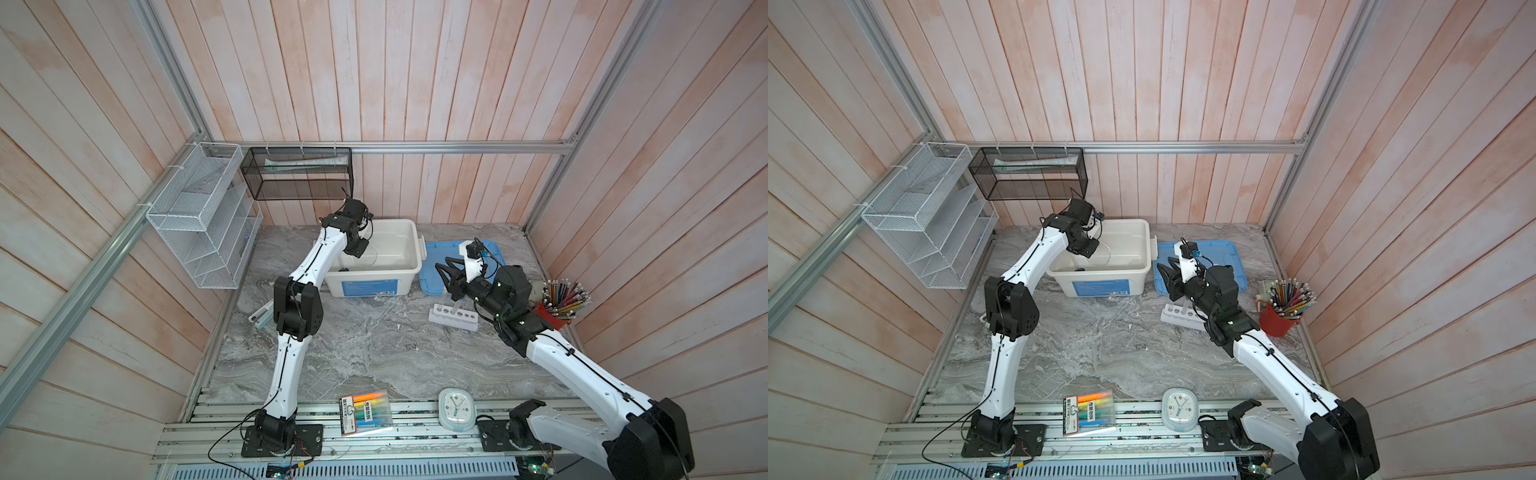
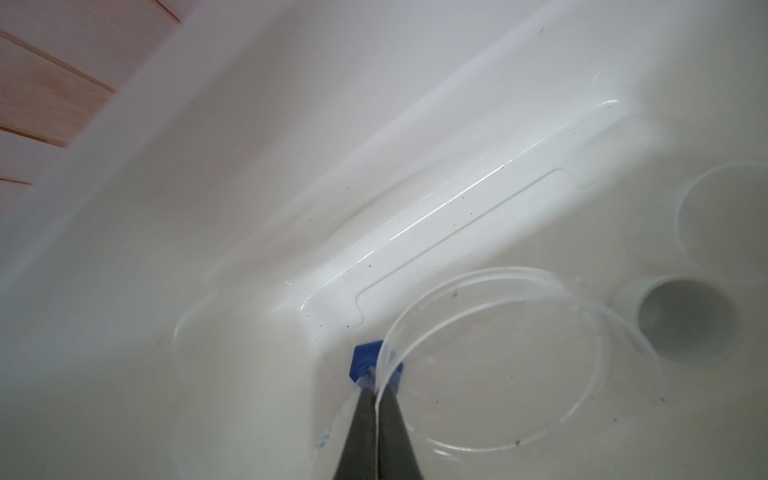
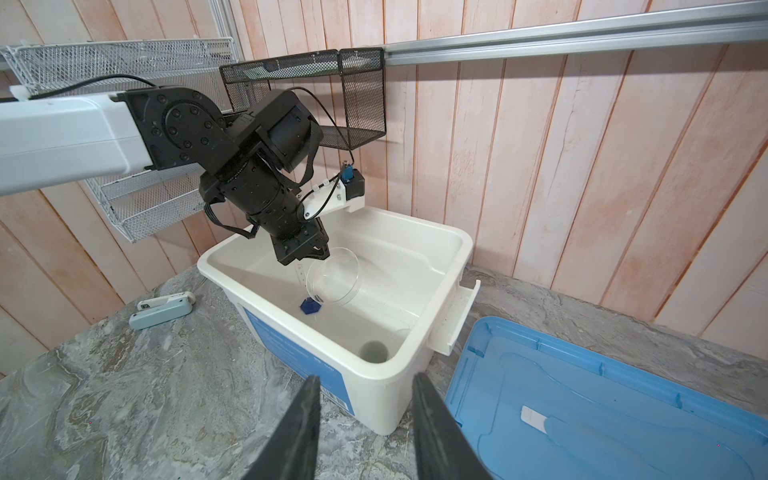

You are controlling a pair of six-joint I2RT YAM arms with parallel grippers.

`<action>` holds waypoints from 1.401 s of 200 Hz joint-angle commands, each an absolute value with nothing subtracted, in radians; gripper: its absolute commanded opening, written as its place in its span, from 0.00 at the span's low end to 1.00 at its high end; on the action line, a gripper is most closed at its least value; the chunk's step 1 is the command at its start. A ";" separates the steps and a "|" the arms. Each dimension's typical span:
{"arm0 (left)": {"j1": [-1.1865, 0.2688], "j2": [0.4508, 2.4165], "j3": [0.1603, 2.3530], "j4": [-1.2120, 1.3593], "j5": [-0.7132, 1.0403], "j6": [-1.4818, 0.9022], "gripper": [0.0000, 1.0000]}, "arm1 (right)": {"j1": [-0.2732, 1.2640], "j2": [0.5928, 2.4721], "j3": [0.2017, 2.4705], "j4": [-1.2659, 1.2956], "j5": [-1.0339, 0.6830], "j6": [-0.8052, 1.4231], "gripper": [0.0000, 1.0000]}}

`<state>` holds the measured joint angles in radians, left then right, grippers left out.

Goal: Organize the chemistry lab equipment
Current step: 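Lower the glass dish into the bin with the left gripper, then open the left gripper to release the glass dish on the bin floor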

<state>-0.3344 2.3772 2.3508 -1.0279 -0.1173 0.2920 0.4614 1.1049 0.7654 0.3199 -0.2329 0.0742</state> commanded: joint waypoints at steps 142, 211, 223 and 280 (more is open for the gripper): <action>-0.372 2.497 2.370 -0.997 -0.195 0.344 0.00 | 0.455 1.127 0.761 0.316 -0.225 0.069 0.38; -0.382 2.503 2.360 -0.990 -0.205 0.350 0.00 | 0.453 1.137 0.758 0.324 -0.229 0.072 0.38; -0.382 2.505 2.359 -0.991 -0.202 0.350 0.00 | 0.453 1.137 0.757 0.325 -0.228 0.072 0.38; -0.386 2.515 2.358 -0.994 -0.207 0.351 0.00 | 0.451 1.134 0.752 0.325 -0.230 0.074 0.38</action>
